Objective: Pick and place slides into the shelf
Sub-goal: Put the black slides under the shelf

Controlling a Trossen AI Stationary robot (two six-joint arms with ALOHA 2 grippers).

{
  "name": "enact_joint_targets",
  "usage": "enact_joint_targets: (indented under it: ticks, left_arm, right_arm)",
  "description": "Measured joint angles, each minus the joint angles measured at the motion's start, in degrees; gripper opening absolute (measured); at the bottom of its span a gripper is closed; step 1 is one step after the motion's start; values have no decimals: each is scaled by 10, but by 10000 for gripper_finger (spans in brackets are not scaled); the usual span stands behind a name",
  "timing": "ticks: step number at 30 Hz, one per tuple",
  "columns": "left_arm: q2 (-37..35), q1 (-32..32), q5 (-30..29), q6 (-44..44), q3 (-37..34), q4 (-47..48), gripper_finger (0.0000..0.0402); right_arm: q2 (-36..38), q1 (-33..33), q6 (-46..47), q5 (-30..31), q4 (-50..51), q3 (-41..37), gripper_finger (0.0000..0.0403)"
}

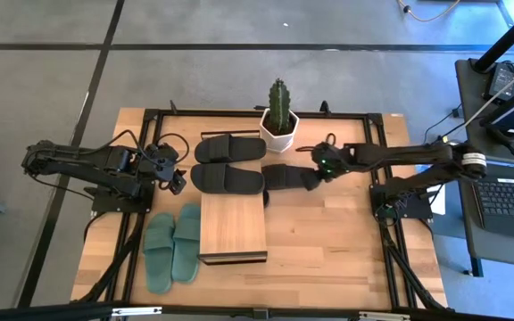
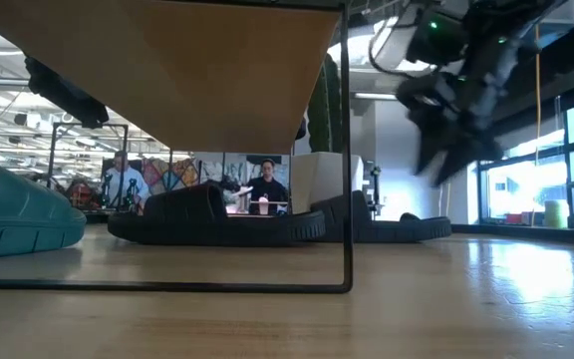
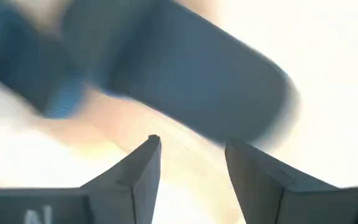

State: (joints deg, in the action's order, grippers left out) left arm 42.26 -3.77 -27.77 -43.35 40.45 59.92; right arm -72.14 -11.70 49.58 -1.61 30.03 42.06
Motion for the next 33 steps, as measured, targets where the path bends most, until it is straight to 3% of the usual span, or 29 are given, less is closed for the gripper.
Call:
enact_joint_targets:
  ticks: [5,9,15,29,33]
  left_arm:
    - [0,0,-5,0,0,-7,225]
    - [0,0,-17,-1,0,-9,225]
    - [0,0,-17,-10,0,-9,225]
    - [0,0,-18,-13,0,-9,225]
    - [0,0,-18,-13,0,-9,225]
  right_arm:
    - [19,0,84,26,84,-4,179]
    - [14,0,64,27,74,-4,179]
    - [14,0,54,80,76,-4,179]
    - [-27,-26,101,60,93,-4,179]
    - [-42,-44,94,19,86,-5,179]
